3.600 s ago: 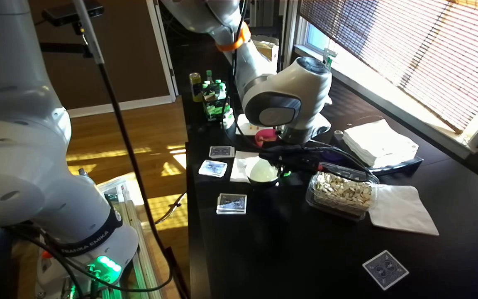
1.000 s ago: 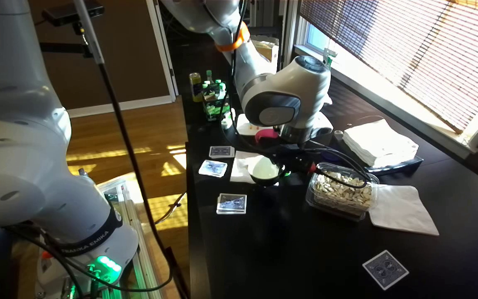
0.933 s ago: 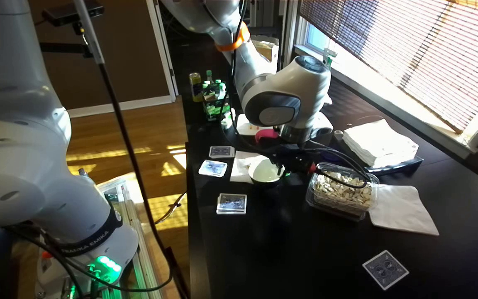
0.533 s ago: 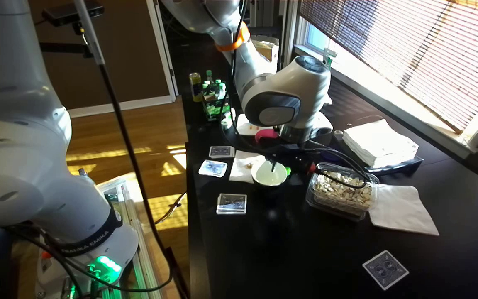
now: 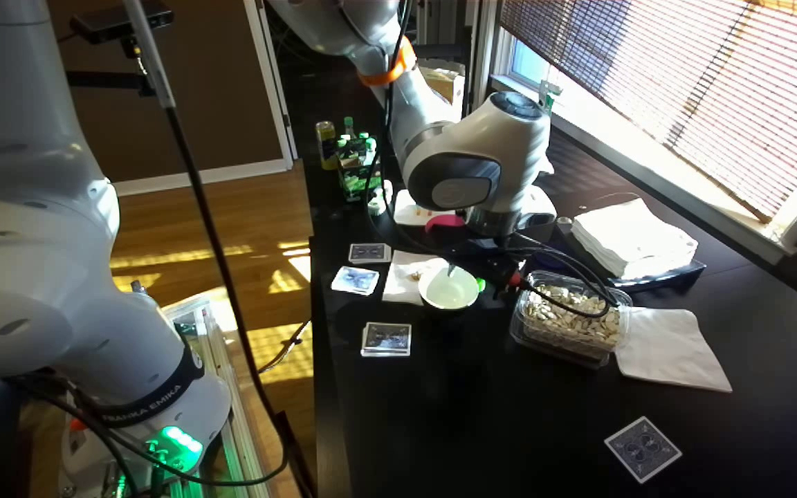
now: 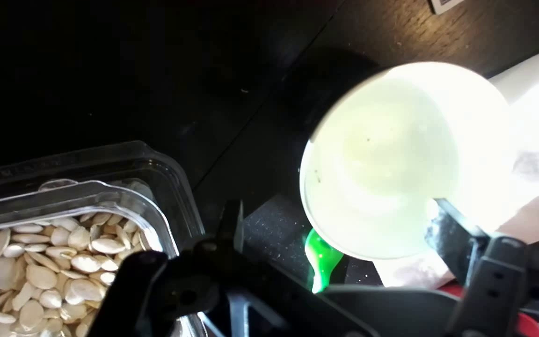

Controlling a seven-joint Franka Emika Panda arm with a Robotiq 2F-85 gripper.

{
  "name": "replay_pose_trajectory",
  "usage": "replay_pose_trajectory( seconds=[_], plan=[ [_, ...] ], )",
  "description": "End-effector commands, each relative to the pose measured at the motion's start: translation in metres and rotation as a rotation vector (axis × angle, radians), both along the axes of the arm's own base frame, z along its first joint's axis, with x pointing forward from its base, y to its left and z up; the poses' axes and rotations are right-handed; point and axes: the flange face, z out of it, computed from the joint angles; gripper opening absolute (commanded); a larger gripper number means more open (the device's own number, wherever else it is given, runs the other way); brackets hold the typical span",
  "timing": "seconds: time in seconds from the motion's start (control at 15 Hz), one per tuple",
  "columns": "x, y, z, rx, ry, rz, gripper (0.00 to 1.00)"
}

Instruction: Shift the pink bowl, then pour the black bowl's contents into it

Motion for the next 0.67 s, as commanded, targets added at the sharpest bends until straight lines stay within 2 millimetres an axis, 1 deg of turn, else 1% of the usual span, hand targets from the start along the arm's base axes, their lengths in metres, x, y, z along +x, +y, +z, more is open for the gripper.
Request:
replay_pose_trajectory(
  seconds=[0.0, 0.07, 0.13, 0.2, 0.47, 0.6],
  plan=[
    [-0.003, 0.003, 0.001, -0.045, 0.017, -0.093, 1.0],
    [-0.003, 0.004, 0.001, -0.048, 0.027, -0.12, 1.0],
    [-0.014, 0.002, -0.013, -0.063, 0.042, -0.142, 1.0],
    [-0.018, 0.006, -0.009, -0.065, 0.049, -0.157, 1.0],
    [-0.035, 0.01, -0.003, -0.049, 0.072, -0.227, 1.0],
    [-0.035, 0.01, 0.003, -0.015, 0.038, -0.263, 1.0]
  ],
)
